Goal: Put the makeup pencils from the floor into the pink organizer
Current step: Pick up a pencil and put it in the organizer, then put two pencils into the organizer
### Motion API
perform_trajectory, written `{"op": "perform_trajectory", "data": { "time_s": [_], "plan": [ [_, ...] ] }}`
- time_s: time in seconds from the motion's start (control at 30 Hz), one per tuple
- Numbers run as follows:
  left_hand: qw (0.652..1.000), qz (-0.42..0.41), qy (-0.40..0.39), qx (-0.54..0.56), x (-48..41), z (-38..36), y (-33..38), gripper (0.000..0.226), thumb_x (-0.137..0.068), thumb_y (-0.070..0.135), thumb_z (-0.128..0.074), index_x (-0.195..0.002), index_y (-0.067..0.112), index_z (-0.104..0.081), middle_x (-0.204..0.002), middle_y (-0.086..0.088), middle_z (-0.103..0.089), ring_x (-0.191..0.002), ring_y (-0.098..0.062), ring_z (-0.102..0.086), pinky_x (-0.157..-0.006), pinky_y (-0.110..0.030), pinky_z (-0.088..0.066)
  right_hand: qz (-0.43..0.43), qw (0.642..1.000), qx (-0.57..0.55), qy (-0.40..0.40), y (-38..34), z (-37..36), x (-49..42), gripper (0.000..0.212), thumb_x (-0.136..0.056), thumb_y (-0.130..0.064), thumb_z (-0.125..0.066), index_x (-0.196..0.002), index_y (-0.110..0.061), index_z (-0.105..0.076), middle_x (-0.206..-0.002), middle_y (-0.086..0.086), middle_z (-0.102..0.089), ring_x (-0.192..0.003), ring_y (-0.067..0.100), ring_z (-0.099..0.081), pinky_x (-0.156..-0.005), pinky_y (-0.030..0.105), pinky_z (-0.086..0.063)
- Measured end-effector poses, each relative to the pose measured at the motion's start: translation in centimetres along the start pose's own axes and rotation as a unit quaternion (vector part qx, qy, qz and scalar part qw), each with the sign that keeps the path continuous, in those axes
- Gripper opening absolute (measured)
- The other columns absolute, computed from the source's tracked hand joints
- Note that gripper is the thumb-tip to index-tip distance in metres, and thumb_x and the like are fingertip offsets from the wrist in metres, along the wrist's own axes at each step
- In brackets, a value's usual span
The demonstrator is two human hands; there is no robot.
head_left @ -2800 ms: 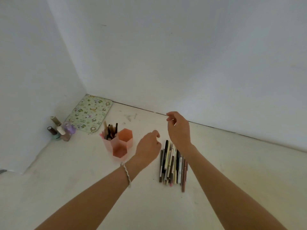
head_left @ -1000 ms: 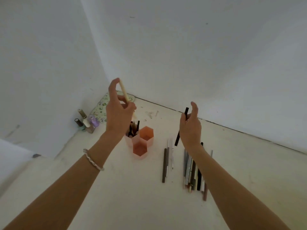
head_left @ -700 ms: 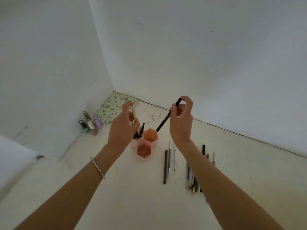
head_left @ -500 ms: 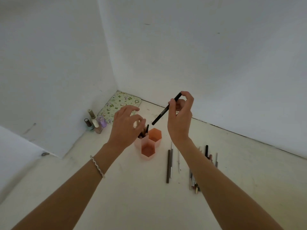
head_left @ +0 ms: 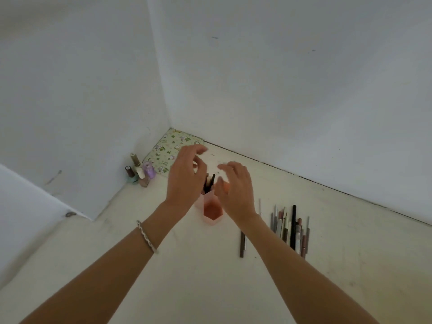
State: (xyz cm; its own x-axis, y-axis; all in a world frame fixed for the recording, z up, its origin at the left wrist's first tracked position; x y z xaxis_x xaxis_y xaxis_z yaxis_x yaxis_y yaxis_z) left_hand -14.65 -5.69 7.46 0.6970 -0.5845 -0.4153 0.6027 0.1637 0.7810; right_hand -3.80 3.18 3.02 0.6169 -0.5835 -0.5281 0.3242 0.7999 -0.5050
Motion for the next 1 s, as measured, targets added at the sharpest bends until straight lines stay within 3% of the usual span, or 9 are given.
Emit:
{"op": "perform_trajectory", "data": {
  "time_s": [0.1, 0.2, 0.33, 0.43, 0.53, 0.73, 0.83, 0.9, 1.0],
  "plan": [
    [0.995, -0.018, -0.099, 0.005, 2.6, -4.5, 1.8, 0.028, -0.088, 0.005, -0.051, -0.108, 0.022, -0.059, -0.099, 0.011, -0.061, -0.086, 0.001, -0.059, -0.076, -0.017, -0.051, -0.092, 0.994, -0.042, 0.047, 3.2, 2.2, 0.2, 0.031, -0.082, 0.005, -0.053, -0.109, -0.006, -0.062, -0.106, 0.006, -0.061, -0.096, 0.02, -0.057, -0.085, 0.038, -0.05],
    [0.956, 0.042, -0.273, -0.1, 5.6, -10.6, 1.5, 0.025, -0.091, 0.014, -0.052, -0.115, 0.022, -0.051, -0.085, 0.01, -0.063, -0.076, 0.0, -0.059, -0.063, -0.02, -0.05, -0.173, 0.983, -0.048, 0.048, 6.4, 4.0, 0.6, 0.033, -0.083, 0.007, -0.051, -0.109, -0.009, -0.063, -0.106, 0.001, -0.061, -0.092, 0.016, -0.058, -0.08, 0.034, -0.052],
    [0.88, 0.096, -0.403, -0.232, 9.4, -15.8, -0.4, 0.041, -0.095, 0.016, -0.048, -0.133, 0.006, -0.038, -0.118, -0.011, -0.059, -0.104, -0.024, -0.061, -0.084, -0.033, -0.051, -0.224, 0.972, -0.045, 0.047, 9.7, 5.9, 1.9, 0.03, -0.087, 0.003, -0.049, -0.109, -0.013, -0.063, -0.106, -0.003, -0.062, -0.094, 0.012, -0.059, -0.081, 0.023, -0.049],
    [0.863, 0.122, -0.395, -0.292, 11.1, -17.5, -1.4, 0.057, -0.096, 0.021, -0.05, -0.143, 0.003, -0.024, -0.127, -0.013, -0.05, -0.111, -0.028, -0.058, -0.081, -0.032, -0.047, -0.248, 0.967, -0.047, 0.032, 11.6, 6.7, 2.8, 0.03, -0.088, 0.002, -0.049, -0.109, -0.014, -0.063, -0.103, -0.005, -0.063, -0.092, 0.009, -0.057, -0.08, 0.02, -0.047],
    [0.851, 0.145, -0.39, -0.319, 11.8, -18.3, -2.5, 0.049, -0.098, 0.014, -0.046, -0.141, 0.005, -0.026, -0.122, -0.011, -0.056, -0.107, -0.025, -0.061, -0.08, -0.031, -0.049, -0.263, 0.963, -0.05, 0.015, 13.0, 6.9, 3.7, 0.026, -0.09, -0.001, -0.049, -0.107, -0.015, -0.064, -0.099, -0.006, -0.063, -0.087, 0.009, -0.058, -0.078, 0.022, -0.047],
    [0.857, 0.244, -0.389, -0.234, 12.0, -18.4, -4.2, 0.045, -0.09, 0.013, -0.058, -0.127, 0.006, -0.033, -0.112, -0.012, -0.06, -0.1, -0.028, -0.062, -0.076, -0.035, -0.05, -0.273, 0.96, -0.059, -0.011, 14.7, 6.3, 4.4, 0.022, -0.095, -0.007, -0.047, -0.107, -0.016, -0.063, -0.099, -0.007, -0.065, -0.088, 0.01, -0.06, -0.078, 0.023, -0.049],
    [0.888, 0.225, -0.36, -0.178, 9.7, -18.0, -3.0, 0.043, -0.089, 0.013, -0.06, -0.125, 0.01, -0.037, -0.101, -0.009, -0.064, -0.087, -0.024, -0.065, -0.069, -0.033, -0.054, -0.275, 0.958, -0.067, -0.037, 15.2, 5.4, 4.1, 0.022, -0.095, -0.007, -0.046, -0.106, -0.017, -0.063, -0.095, -0.008, -0.064, -0.08, 0.009, -0.058, -0.073, 0.022, -0.047],
    [0.93, 0.19, -0.289, -0.127, 6.7, -17.0, -1.2, 0.048, -0.089, 0.01, -0.059, -0.131, 0.016, -0.037, -0.091, -0.003, -0.065, -0.077, -0.019, -0.065, -0.064, -0.03, -0.055, -0.296, 0.95, -0.053, -0.085, 15.4, 4.2, 4.0, 0.024, -0.093, -0.007, -0.046, -0.107, -0.016, -0.062, -0.091, -0.006, -0.064, -0.071, 0.01, -0.057, -0.068, 0.025, -0.047],
    [0.976, 0.126, -0.178, -0.02, 2.5, -14.6, 2.3, 0.06, -0.089, 0.006, -0.06, -0.138, 0.029, -0.033, -0.084, 0.004, -0.057, -0.07, -0.009, -0.062, -0.055, -0.016, -0.05, -0.341, 0.924, -0.017, -0.174, 15.3, 1.9, 5.0, 0.025, -0.091, -0.006, -0.046, -0.109, -0.013, -0.061, -0.097, 0.002, -0.066, -0.079, 0.016, -0.062, -0.071, 0.033, -0.054]
  ]
}}
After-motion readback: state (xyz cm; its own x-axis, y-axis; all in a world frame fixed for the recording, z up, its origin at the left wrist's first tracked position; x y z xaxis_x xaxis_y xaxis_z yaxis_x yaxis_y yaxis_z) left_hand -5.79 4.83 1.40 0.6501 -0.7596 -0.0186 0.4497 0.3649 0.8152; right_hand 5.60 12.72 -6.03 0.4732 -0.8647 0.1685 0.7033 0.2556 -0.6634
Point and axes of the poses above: each hand's wrist, its own x-axis away from the middle knuckle, its own z-axis out of the back of the hand, y = z × x, the point moved 5 cm from there along -x, towards the middle knuckle
